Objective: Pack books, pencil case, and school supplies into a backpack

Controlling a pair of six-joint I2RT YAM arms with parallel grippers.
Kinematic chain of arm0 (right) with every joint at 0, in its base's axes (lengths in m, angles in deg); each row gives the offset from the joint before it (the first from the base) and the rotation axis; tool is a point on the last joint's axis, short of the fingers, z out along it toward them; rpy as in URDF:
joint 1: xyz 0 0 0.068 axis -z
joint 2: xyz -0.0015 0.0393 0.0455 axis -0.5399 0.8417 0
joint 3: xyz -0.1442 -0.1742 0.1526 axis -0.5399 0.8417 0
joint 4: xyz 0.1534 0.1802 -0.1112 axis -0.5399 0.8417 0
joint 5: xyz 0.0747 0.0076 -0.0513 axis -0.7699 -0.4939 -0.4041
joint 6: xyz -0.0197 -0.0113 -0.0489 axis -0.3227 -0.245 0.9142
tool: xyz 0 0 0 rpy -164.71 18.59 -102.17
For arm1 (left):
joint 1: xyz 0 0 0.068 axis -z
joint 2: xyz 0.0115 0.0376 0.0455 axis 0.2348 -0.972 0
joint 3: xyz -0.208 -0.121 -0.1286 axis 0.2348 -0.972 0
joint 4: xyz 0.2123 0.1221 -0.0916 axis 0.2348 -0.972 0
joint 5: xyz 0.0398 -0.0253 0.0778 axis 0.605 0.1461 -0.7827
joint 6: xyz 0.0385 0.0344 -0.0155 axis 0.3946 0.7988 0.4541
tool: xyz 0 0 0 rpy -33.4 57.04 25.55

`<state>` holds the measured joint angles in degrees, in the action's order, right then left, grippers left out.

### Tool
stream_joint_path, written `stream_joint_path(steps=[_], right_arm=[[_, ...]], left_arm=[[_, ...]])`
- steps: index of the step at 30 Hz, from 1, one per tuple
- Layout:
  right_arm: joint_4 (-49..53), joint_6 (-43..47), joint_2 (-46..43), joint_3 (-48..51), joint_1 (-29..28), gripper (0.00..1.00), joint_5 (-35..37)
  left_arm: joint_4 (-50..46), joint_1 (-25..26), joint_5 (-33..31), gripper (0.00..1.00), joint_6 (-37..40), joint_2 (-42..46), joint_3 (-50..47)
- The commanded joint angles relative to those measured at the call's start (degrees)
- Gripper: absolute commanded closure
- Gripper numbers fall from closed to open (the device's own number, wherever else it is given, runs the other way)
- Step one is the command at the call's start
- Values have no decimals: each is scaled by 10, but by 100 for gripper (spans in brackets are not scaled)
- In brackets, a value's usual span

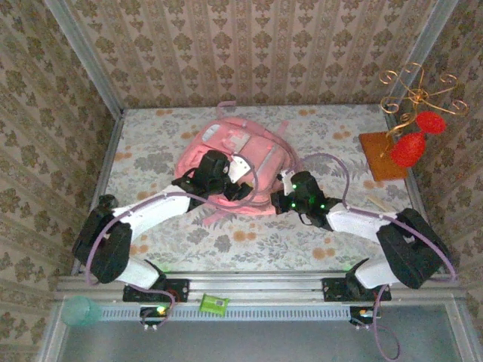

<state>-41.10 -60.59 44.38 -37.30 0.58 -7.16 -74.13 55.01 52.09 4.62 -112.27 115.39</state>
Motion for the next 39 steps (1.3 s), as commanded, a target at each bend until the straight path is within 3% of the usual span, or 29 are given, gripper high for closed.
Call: stream_joint_path(steps=[1,8,18,23,33,39], right_arm=[[7,7,-45,17,2,100,-22],[13,-1,-75,20,1,100,-75],[15,-12,-85,21,2,100,-61],[7,-20,-82,24,1,100,-56],[27,-48,-77,22,1,100,28],[72,-38,-77,1,1,100,97]], left_arm=[[25,15,20,32,68,16,-22],[41,53,16,28,165,-12,-7],[20,74,-17,28,231,-90,55],[-8,77,-41,41,247,-117,77],[-23,74,-49,100,268,-105,52],[-18,61,17,100,267,-67,21]])
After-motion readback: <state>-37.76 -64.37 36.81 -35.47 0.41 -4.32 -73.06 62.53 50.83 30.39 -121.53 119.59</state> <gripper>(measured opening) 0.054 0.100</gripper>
